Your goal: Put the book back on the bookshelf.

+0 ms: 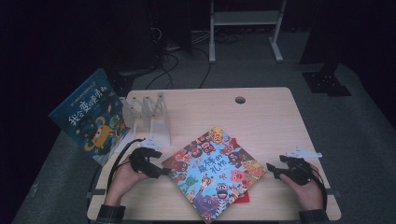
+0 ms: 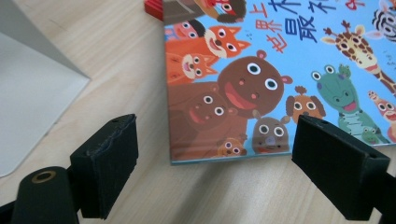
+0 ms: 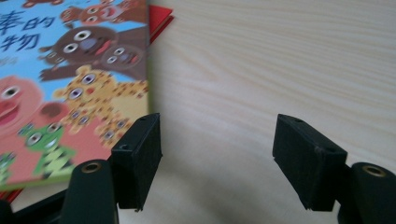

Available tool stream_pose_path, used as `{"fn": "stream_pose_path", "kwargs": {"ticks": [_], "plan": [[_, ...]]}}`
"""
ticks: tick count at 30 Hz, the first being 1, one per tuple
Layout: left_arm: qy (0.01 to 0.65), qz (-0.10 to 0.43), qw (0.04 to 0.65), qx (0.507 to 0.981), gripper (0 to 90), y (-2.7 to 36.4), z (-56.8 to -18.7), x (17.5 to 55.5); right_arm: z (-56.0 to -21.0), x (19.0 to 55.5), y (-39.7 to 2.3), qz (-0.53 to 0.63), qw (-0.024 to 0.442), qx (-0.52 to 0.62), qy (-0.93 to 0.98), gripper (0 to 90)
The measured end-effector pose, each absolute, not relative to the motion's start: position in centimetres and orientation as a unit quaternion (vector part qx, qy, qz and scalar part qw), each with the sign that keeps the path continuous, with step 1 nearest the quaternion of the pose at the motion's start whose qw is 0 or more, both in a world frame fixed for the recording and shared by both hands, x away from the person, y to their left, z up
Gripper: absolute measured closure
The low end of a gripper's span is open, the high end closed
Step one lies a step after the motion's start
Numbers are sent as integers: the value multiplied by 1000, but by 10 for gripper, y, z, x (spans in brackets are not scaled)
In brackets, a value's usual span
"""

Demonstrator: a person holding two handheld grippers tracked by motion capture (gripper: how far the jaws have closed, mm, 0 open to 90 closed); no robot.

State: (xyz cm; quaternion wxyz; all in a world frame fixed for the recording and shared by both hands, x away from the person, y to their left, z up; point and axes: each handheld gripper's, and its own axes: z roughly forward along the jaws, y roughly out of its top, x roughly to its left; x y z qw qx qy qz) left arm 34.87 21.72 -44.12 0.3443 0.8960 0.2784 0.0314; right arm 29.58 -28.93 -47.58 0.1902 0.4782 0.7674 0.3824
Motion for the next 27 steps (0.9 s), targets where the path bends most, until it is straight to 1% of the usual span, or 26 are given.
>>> {"fn": "stream_pose_path", "kwargs": {"ticks": [2, 6, 12, 20, 27], "plan": [[272, 18, 344, 899, 134, 213, -447, 349, -477, 291, -289, 384, 185, 471, 772, 315], [268, 9, 338, 902, 135, 206, -453, 347, -479, 283, -287, 383, 177, 457, 783, 315], [276, 11, 329, 903, 125, 203, -457, 344, -483, 283, -281, 382, 169, 446, 791, 313], [279, 0, 332, 901, 121, 203, -459, 340, -483, 293, -280, 385, 171, 449, 788, 327], [275, -10, 332, 902, 116, 201, -459, 334, -481, 314, -277, 375, 179, 454, 788, 328]]}}
